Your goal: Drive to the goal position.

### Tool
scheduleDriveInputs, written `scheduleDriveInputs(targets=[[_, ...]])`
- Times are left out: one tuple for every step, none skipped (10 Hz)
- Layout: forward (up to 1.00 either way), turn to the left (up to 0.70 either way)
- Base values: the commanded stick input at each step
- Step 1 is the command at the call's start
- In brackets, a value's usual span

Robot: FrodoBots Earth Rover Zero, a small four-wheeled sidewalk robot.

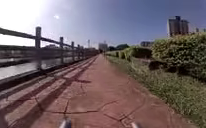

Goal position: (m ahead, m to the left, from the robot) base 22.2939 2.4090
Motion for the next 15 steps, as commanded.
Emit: scheduleDriveInputs(targets=[[0.5, 0.0], [0.5, 0.0], [0.5, 0.0], [0.5, 0.0], [0.5, 0.0], [0.5, 0.0], [0.5, 0.0], [0.5, 0.0], [0.5, 0.0], [0.5, 0.0], [0.5, 0.0], [0.5, 0.0], [0.5, 0.0], [0.5, 0.0], [0.5, 0.0]])
